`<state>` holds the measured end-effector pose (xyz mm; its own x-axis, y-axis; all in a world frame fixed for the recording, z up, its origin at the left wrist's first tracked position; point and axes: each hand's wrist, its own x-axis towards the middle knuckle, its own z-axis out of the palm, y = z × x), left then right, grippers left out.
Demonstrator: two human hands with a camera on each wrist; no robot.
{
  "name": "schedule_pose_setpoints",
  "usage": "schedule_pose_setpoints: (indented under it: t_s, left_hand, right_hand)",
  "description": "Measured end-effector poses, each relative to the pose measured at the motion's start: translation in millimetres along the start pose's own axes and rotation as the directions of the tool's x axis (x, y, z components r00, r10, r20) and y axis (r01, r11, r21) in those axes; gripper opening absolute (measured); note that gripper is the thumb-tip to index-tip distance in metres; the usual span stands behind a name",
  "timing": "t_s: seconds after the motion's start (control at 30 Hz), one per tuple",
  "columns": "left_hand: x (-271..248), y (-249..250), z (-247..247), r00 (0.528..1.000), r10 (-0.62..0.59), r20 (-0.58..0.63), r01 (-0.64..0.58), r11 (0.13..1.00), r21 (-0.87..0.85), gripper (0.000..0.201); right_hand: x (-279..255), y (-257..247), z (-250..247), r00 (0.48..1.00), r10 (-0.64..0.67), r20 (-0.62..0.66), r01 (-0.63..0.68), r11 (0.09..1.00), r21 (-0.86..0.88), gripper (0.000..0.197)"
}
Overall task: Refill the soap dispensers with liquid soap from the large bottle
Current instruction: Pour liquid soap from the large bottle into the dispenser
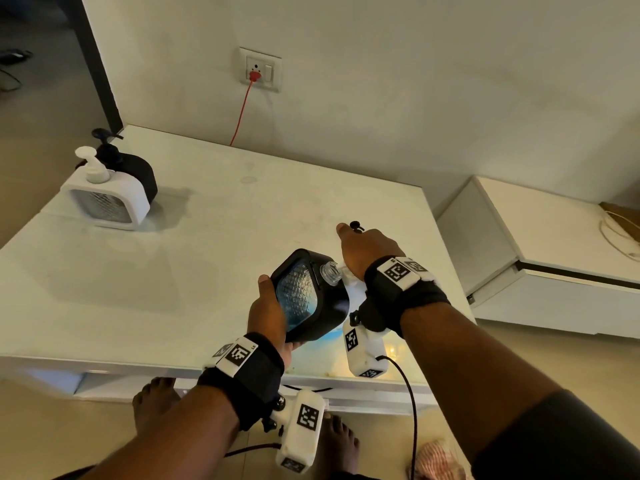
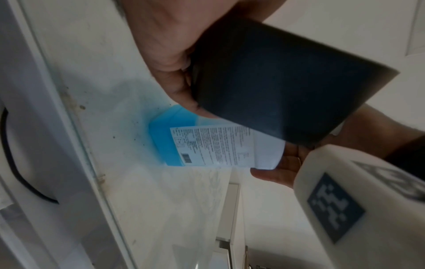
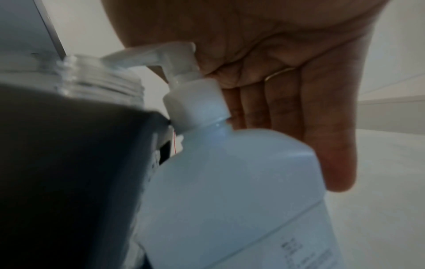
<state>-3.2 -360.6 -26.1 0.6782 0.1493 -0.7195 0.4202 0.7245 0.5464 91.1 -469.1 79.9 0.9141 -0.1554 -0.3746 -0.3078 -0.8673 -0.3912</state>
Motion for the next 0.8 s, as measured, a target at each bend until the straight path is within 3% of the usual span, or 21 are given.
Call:
schedule_pose_setpoints:
  t_s: [0.2, 0.27, 0.47, 0.6, 0.8]
  left_hand:
    - [1, 2, -1, 1.0, 0.0, 0.007, 0.0, 1.0, -0.008, 0.056]
    - [-1, 2, 0, 1.0, 0.002, 0.011, -0.001, 1.0, -0.004, 0.055]
    - [-6, 2, 2, 1.0, -0.008, 0.01, 0.008, 1.0, 0.001, 0.05]
    - [-4, 3, 1, 1.0, -0.015, 0.002, 0.015, 1.0, 0.004, 0.056]
    - [-2, 3, 0, 1.0, 0.001, 0.01, -0.001, 1.0, 0.0, 0.053]
  right_hand:
    - [4, -6, -8, 0.991, -0.033, 0.129, 0.026, 0.998, 0.054, 0.075]
    - [6, -6, -6, 0.993, -0.029, 0.111, 0.026, 0.999, 0.03, 0.079]
    - [7, -2, 0, 1.0, -0.008, 0.025, 0.008, 1.0, -0.023, 0.066]
    - [6, 2, 3, 1.0, 0.001, -0.027, -0.001, 1.0, -0.008, 0.066]
    - [-2, -5, -8, 0.996, -0.023, 0.092, 0.02, 0.999, 0.036, 0.079]
